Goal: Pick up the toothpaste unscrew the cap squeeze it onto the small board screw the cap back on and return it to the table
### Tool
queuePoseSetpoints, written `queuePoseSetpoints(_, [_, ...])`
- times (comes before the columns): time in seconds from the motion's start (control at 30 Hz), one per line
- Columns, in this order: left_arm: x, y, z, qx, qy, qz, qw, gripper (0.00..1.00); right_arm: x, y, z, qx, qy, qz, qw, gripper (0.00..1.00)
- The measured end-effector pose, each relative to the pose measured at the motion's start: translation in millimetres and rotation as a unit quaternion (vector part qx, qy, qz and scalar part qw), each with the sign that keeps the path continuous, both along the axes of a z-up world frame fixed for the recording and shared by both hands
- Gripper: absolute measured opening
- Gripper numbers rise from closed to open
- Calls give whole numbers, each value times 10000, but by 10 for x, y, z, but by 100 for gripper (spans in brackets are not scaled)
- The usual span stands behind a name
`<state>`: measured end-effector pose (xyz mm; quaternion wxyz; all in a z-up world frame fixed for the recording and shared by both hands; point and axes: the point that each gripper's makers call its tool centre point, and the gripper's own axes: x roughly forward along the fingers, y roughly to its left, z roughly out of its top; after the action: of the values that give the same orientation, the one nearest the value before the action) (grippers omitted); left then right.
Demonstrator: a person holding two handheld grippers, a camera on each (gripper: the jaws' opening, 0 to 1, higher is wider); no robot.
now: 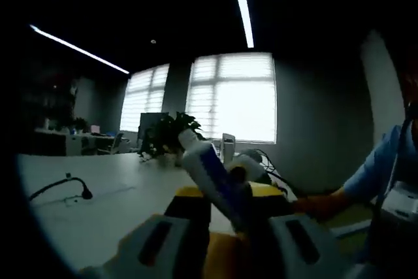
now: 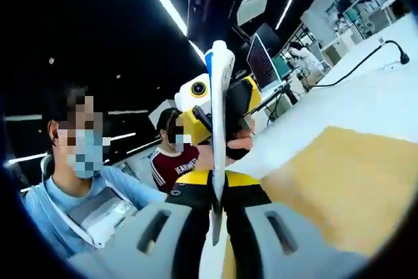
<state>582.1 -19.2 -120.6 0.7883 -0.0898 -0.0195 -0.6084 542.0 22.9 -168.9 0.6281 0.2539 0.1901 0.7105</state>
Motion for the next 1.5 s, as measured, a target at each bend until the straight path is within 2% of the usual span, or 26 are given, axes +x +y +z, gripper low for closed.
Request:
queuePoseSetpoints(0.13, [55,44,-21,28,34,126,9999,22,3,6,-2,-65,69,-56,9999,6])
queuePoseSetpoints(0.17, [63,73,24,66,-48,240,9997,22,20,-14,12,-82,47,-100,9999,6])
queuePoseSetpoints(0.23, [65,144,140,169,-633,523,9965,21,-14,-51,84,65,71,-72,9999,6])
queuePoseSetpoints(0.3, [28,208,284,79,-1274,750,9890,19,-75,-96,228,427,198,4,9989,6])
queuePoseSetpoints(0.37, [24,256,305,204,-1398,862,9862,19,-20,-173,302,582,291,-11,9979,6])
queuePoseSetpoints(0.43, [58,323,395,142,-1742,1132,9781,21,25,-225,337,558,223,-63,9982,5])
queuePoseSetpoints(0.47, [79,355,405,218,-1899,1259,9735,22,36,-236,324,456,118,-101,9988,5])
queuePoseSetpoints(0.5, [99,384,387,430,-2081,1417,9668,22,48,-249,327,409,67,-114,9991,5])
queuePoseSetpoints(0.53, [107,407,356,715,-2334,1599,9565,22,47,-255,337,394,27,-121,9991,5])
queuePoseSetpoints(0.6, [115,440,322,1199,-2889,1885,9309,22,11,-250,350,441,11,-120,9990,5])
queuePoseSetpoints(0.63, [109,455,291,1476,-3225,1988,9136,22,0,-254,363,478,22,-112,9988,5])
queuePoseSetpoints(0.67, [99,474,286,1608,-3515,2091,8983,23,-7,-259,372,490,29,-106,9987,5])
queuePoseSetpoints(0.73, [50,502,257,1879,-4119,2234,8632,23,34,-303,398,503,20,-132,9986,5])
queuePoseSetpoints(0.8, [15,514,185,2133,-4341,2271,8453,25,11,-302,406,539,57,-135,9984,5])
queuePoseSetpoints(0.9, [-29,501,153,2062,-4505,2371,8357,35,-44,-285,401,543,154,-19,9984,5])
queuePoseSetpoints(0.93, [-23,510,156,2183,-4621,2466,8234,39,-62,-272,395,521,168,25,9985,5])
queuePoseSetpoints(0.97, [-13,517,166,2327,-4755,2577,8083,45,-108,-247,375,478,175,85,9987,5])
queuePoseSetpoints(1.0, [-6,520,189,2366,-4839,2699,7982,50,-139,-224,362,442,174,127,9988,5])
queuePoseSetpoints(1.03, [-8,508,201,2366,-4891,2742,7935,55,-165,-206,345,401,184,184,9989,5])
queuePoseSetpoints(1.07, [-33,477,189,2359,-4941,2710,7917,57,-184,-195,336,382,195,224,9988,5])
queuePoseSetpoints(1.13, [-74,432,176,2384,-5092,2663,7830,56,-251,-167,318,376,254,327,9984,5])
queuePoseSetpoints(1.27, [-109,344,132,2643,-5379,2665,7548,57,-284,-156,366,398,346,488,9974,5])
queuePoseSetpoints(1.33, [-134,292,96,2705,-5480,2609,7473,57,-363,-104,340,369,341,560,9972,5])
queuePoseSetpoints(1.37, [-150,260,75,2759,-5558,2575,7407,57,-389,-82,326,367,363,611,9968,5])
queuePoseSetpoints(1.43, [-179,209,44,2806,-5646,2544,7333,57,-420,-53,313,375,417,681,9961,5])
queuePoseSetpoints(1.5, [-179,192,47,2814,-5677,2582,7293,57,-462,-27,298,396,507,768,9950,5])
